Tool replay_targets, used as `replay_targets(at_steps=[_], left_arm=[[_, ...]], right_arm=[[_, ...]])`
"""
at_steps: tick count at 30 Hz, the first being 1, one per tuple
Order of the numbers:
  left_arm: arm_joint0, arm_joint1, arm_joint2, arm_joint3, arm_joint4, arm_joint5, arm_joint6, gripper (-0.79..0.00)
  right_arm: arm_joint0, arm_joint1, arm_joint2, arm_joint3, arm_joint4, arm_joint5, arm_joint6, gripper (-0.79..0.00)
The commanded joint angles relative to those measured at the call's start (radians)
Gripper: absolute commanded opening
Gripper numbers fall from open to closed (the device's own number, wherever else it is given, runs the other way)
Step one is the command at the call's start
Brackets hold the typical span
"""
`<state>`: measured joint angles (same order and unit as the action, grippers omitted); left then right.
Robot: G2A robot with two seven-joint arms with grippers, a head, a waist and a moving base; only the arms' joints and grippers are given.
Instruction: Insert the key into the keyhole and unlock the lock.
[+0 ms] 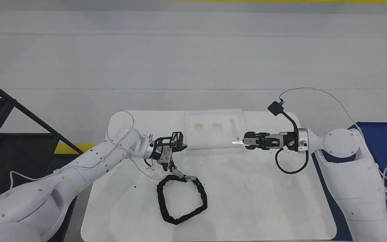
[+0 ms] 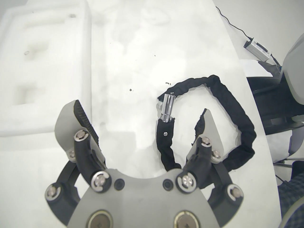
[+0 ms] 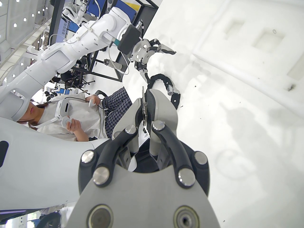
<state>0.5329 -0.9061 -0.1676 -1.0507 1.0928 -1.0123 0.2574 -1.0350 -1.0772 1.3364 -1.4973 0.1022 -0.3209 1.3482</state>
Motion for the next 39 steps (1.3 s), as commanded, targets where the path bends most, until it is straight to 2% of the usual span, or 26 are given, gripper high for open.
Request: replay_targets(at_steps=[1, 3, 28, 34, 39], left_arm=[[0.009, -0.009, -0.002, 0.005, 0.026, 0.0, 0.008, 0.0], [0.018, -0.015, -0.002, 0.003, 0.048, 0.0, 0.022, 0.0], [0.027, -0.015, -0.006, 0.0, 0.042, 0.015, 0.025, 0.0], [0.078, 0.004, -0.025, -0.029, 0.166, 0.081, 0.106, 0.0], [0.123, 0.019, -0.026, -0.025, 0.311, 0.137, 0.25, 0.0]], right_arm=[[0.0, 0.0, 0.0, 0.0, 0.0, 0.0, 0.0, -0.785], [0.0, 0.0, 0.0, 0.0, 0.0, 0.0, 0.0, -0.785], [0.0, 0.0, 0.0, 0.0, 0.0, 0.0, 0.0, -0.785], [0.0, 0.0, 0.0, 0.0, 0.0, 0.0, 0.0, -0.785], [0.0, 0.0, 0.0, 0.0, 0.0, 0.0, 0.0, -0.785]])
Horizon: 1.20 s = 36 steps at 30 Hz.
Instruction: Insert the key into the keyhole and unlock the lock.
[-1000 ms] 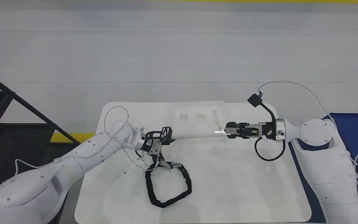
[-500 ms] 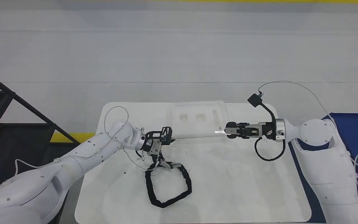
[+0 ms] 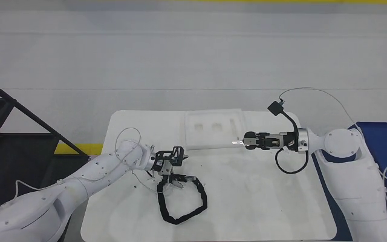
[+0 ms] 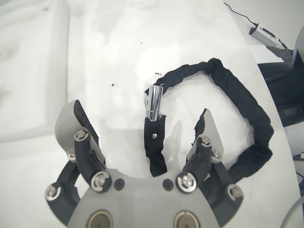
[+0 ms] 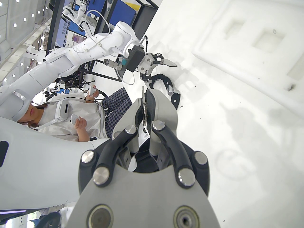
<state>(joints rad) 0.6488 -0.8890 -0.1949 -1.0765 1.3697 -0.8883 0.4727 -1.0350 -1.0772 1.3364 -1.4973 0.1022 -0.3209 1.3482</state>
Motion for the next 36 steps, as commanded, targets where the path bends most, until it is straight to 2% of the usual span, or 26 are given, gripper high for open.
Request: replay_targets(at_steps=[1, 3, 7, 17, 18, 20, 22, 24, 29, 34, 35, 36], left_arm=[[0.013, 0.004, 0.001, 0.005, 0.064, 0.031, 0.062, 0.0], [0.025, 0.004, 0.002, 0.007, 0.112, 0.058, 0.119, 0.0], [0.037, -0.006, 0.004, 0.018, 0.177, 0.1, 0.159, 0.0], [0.044, -0.054, -0.003, 0.063, 0.223, 0.101, 0.156, 0.0], [0.044, -0.058, -0.005, 0.069, 0.225, 0.1, 0.156, -0.022], [0.045, -0.065, -0.009, 0.079, 0.231, 0.103, 0.159, -0.132], [0.046, -0.07, -0.013, 0.091, 0.238, 0.108, 0.168, -0.191], [0.05, -0.073, -0.017, 0.1, 0.247, 0.121, 0.182, -0.212], [0.057, -0.08, -0.024, 0.116, 0.28, 0.14, 0.2, -0.394], [0.065, -0.09, -0.031, 0.124, 0.299, 0.151, 0.192, -0.431], [0.066, -0.092, -0.032, 0.124, 0.302, 0.153, 0.192, -0.459], [0.067, -0.094, -0.033, 0.125, 0.305, 0.154, 0.192, -0.526]], right_arm=[[0.0, 0.0, 0.0, 0.0, 0.0, 0.0, 0.0, -0.785], [0.0, 0.0, 0.0, 0.0, 0.0, 0.0, 0.0, -0.785], [0.0, 0.0, 0.0, 0.0, 0.0, 0.0, 0.0, -0.785], [0.0, 0.0, 0.0, 0.0, 0.0, 0.0, 0.0, -0.785], [0.0, 0.0, 0.0, 0.0, 0.0, 0.0, 0.0, -0.785], [0.0, 0.0, 0.0, 0.0, 0.0, 0.0, 0.0, -0.785], [0.0, 0.0, 0.0, 0.0, 0.0, 0.0, 0.0, -0.785], [0.0, 0.0, 0.0, 0.0, 0.0, 0.0, 0.0, -0.785], [0.0, 0.0, 0.0, 0.0, 0.0, 0.0, 0.0, -0.785], [0.0, 0.0, 0.0, 0.0, 0.0, 0.0, 0.0, -0.785], [0.0, 0.0, 0.0, 0.0, 0.0, 0.0, 0.0, -0.785], [0.0, 0.0, 0.0, 0.0, 0.0, 0.0, 0.0, -0.785]])
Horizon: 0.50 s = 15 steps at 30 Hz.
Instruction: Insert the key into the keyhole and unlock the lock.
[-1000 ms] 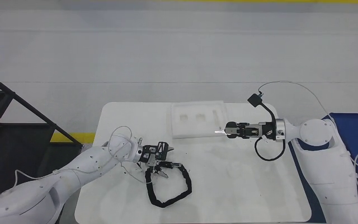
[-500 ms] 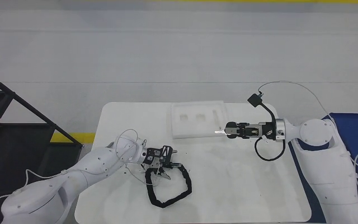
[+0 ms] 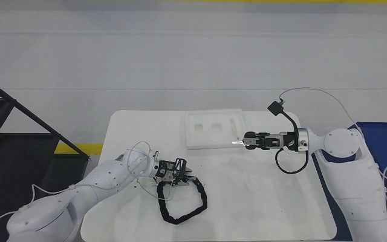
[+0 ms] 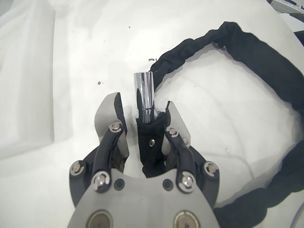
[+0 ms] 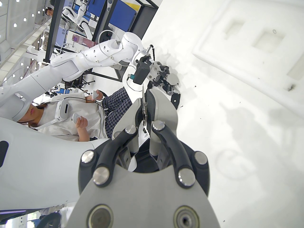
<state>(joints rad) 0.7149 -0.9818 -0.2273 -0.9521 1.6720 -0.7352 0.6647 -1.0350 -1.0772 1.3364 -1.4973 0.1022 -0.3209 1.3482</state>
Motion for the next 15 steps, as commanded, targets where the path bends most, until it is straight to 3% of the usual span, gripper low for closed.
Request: replay_targets(at_steps=[1, 7, 15], left_arm=[[0.002, -0.004, -0.002, 0.002, 0.007, 0.001, 0.001, -0.573], [0.008, -0.013, -0.009, 0.008, 0.028, -0.003, 0.008, -0.785], [0.011, -0.006, -0.049, 0.029, -0.011, -0.04, 0.101, -0.785]], right_arm=[[0.0, 0.0, 0.0, 0.0, 0.0, 0.0, 0.0, -0.785], [0.0, 0.0, 0.0, 0.0, 0.0, 0.0, 0.0, -0.785], [0.0, 0.0, 0.0, 0.0, 0.0, 0.0, 0.0, -0.785]])
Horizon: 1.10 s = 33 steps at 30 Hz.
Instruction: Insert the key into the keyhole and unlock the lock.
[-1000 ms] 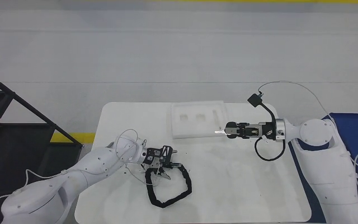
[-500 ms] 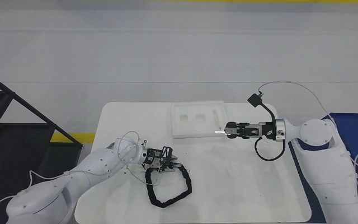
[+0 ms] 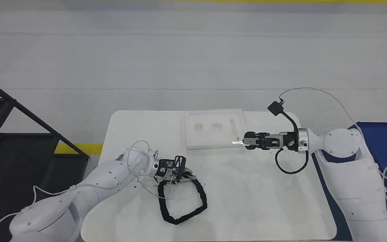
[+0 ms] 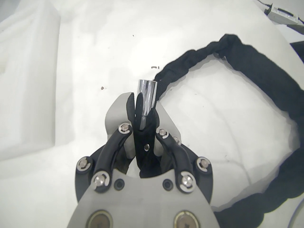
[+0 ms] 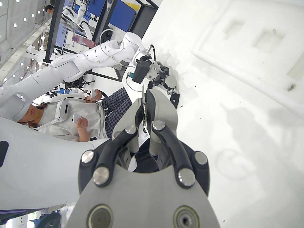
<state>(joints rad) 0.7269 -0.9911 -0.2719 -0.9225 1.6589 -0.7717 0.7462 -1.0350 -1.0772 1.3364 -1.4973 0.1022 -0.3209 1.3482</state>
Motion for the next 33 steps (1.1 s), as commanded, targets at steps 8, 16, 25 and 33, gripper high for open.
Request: replay_targets(at_steps=[8, 16, 25, 33], left_arm=[[0.005, 0.05, -0.055, -0.078, 0.012, -0.049, 0.181, -0.785], [0.024, 0.115, -0.113, -0.275, -0.049, -0.057, 0.246, -0.785], [0.01, 0.166, -0.147, -0.429, -0.214, -0.089, 0.213, -0.785], [-0.035, 0.153, -0.133, -0.463, -0.271, -0.087, 0.216, -0.785]], right_arm=[[0.0, 0.0, 0.0, 0.0, 0.0, 0.0, 0.0, -0.785], [-0.013, 0.001, -0.001, -0.018, -0.004, 0.018, -0.023, -0.785], [-0.08, 0.031, 0.072, -0.214, -0.002, 0.214, 0.043, -0.785], [-0.133, 0.052, 0.128, -0.359, 0.007, 0.318, 0.073, -0.785]])
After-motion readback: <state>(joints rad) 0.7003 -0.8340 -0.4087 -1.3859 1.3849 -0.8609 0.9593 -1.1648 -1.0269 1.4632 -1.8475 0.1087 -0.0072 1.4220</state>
